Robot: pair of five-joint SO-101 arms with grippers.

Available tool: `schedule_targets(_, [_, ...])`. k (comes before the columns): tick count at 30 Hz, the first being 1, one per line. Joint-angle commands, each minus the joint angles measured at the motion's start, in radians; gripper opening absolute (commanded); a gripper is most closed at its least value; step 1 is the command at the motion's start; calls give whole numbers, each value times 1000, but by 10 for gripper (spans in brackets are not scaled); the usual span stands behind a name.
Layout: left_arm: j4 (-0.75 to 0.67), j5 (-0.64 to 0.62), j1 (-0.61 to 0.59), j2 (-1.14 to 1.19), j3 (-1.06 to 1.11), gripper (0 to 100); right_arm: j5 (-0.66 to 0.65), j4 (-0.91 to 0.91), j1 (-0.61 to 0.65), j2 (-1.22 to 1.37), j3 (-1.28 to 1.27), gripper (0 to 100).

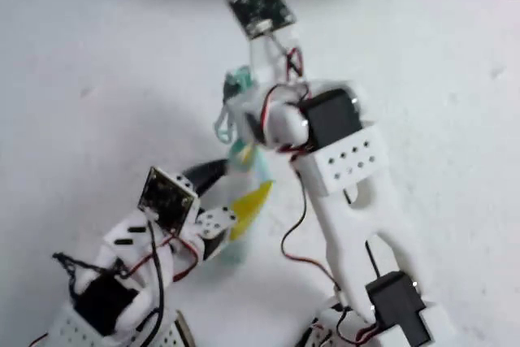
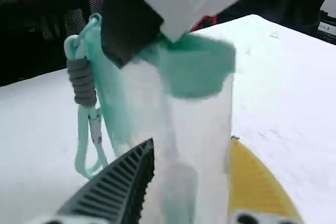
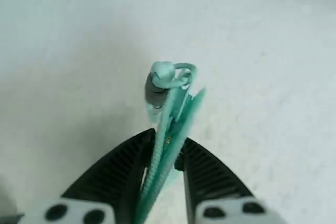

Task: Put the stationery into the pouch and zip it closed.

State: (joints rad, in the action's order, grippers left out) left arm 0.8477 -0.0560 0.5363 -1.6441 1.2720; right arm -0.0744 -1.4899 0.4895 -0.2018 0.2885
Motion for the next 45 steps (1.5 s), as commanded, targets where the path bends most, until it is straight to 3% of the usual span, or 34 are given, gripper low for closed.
schedule_targets(1, [87,-14,-4,-12,-110,240,-110,148,-45,-13,11,17])
schedule_targets(11, [8,-21,-176,-12,-98,238,-367,165,-44,-211,17,17])
schedule_targets(17, [-87,-127,-326,-12,-60,238,-532,179,-44,-352,-284,17])
schedule_targets(24, [-112,-226,-455,-12,-61,237,-565,372,-42,-685,-743,16])
schedule_targets(30, [-121,-222,-381,-8,-41,237,-658,424,77,-980,-1056,16])
schedule_targets(36, [-256,-149,-252,-12,69,201,-661,361,211,-1070,-1109,16])
schedule_targets(43, [31,-161,-173,-150,-74,197,-660,387,170,-1069,-1112,16])
schedule_targets(45, [54,-141,-165,-202,-80,205,-660,407,140,-1059,-1112,16])
